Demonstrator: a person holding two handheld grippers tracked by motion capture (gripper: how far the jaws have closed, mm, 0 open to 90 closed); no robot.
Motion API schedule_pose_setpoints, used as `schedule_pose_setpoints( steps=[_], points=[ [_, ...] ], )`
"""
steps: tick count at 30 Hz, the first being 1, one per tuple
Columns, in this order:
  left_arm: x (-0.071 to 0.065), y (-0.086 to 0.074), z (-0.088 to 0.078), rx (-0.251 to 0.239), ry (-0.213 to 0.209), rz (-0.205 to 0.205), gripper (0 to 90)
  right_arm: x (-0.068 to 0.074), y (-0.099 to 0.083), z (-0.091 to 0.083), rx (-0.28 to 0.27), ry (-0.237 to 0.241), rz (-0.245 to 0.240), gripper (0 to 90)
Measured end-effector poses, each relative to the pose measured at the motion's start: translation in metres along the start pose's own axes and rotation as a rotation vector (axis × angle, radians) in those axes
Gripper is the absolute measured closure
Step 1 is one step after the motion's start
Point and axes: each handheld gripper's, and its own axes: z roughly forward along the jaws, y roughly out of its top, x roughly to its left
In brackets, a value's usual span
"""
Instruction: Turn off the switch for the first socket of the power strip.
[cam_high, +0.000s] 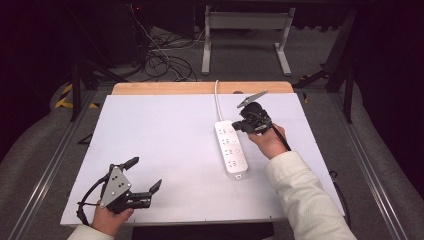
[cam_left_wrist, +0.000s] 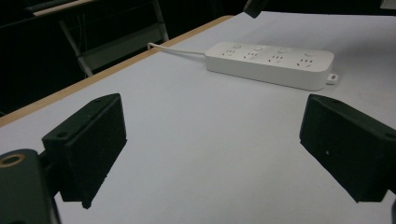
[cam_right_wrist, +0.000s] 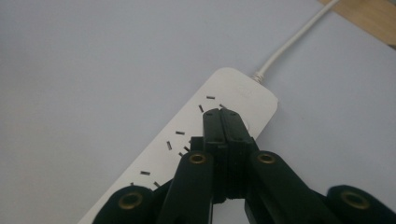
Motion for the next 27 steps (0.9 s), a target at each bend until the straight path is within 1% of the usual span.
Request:
schedule_pose_setpoints(
  steps=[1, 2, 5, 6, 7, 10, 12, 15, 16, 19, 27],
  points=[
    [0.000, 0.000, 0.000, 0.000, -0.001, 0.000, 7.7, 0.000, 0.000, 0.000, 0.000, 0.000, 0.000, 90.0],
    [0.000, 0.000, 0.000, 0.000, 0.000, 0.001, 7.7, -0.003, 0.000, 0.005, 0.006, -0.001, 0.015, 90.0],
    [0.000, 0.000, 0.000, 0.001, 0.000, 0.003, 7.8, -0.005, 0.001, 0.009, 0.008, -0.002, 0.024, 90.0],
    [0.000, 0.000, 0.000, 0.001, 0.000, 0.002, 7.8, -0.007, 0.001, 0.013, 0.019, -0.007, 0.030, 90.0],
    [0.000, 0.000, 0.000, 0.001, 0.000, 0.003, 7.8, -0.007, 0.001, 0.013, 0.019, -0.007, 0.030, 90.0],
    [0.001, 0.000, 0.000, 0.004, 0.000, 0.006, 7.8, -0.010, 0.000, 0.022, 0.038, -0.013, 0.045, 90.0],
    [0.001, 0.000, 0.000, 0.003, 0.001, 0.008, 7.7, -0.012, 0.000, 0.025, 0.038, -0.015, 0.053, 90.0],
    [0.001, 0.000, 0.000, 0.005, -0.001, 0.006, 7.7, -0.013, 0.000, 0.028, 0.036, -0.015, 0.057, 90.0],
    [0.000, 0.000, 0.001, 0.004, -0.003, -0.001, 7.8, -0.013, 0.000, 0.030, 0.038, -0.013, 0.056, 90.0],
    [0.000, 0.000, 0.001, 0.004, -0.003, -0.001, 7.7, -0.015, 0.000, 0.036, 0.042, -0.021, 0.063, 90.0],
    [0.001, 0.000, 0.001, 0.004, -0.003, -0.001, 7.7, -0.017, -0.001, 0.046, 0.047, -0.032, 0.071, 90.0]
  ],
)
